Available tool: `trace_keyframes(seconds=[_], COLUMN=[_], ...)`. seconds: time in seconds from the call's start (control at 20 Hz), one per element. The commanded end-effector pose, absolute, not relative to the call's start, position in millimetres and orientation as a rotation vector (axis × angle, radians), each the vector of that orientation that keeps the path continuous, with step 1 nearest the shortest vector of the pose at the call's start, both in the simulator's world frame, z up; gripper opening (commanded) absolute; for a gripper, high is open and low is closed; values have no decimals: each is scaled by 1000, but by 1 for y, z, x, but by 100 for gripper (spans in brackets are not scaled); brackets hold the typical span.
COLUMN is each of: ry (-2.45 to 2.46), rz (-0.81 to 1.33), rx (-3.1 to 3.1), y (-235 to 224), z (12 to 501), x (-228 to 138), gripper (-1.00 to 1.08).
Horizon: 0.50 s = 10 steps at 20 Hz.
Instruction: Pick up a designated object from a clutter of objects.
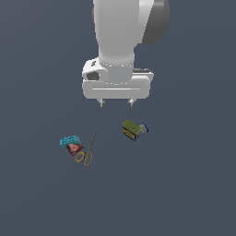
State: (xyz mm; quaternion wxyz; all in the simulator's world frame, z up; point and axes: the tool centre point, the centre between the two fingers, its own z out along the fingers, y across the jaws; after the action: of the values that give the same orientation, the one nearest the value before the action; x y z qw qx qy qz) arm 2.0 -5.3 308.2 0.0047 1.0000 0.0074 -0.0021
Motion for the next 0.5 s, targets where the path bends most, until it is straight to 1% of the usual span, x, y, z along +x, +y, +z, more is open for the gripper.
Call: trace_keyframes(seconds=[0.0, 0.45], ry=[23, 70], rz=[-6, -47], rx=[3132, 3152], y=[-5, 7], z=[308, 301], x=[2, -4], gripper=[100, 100])
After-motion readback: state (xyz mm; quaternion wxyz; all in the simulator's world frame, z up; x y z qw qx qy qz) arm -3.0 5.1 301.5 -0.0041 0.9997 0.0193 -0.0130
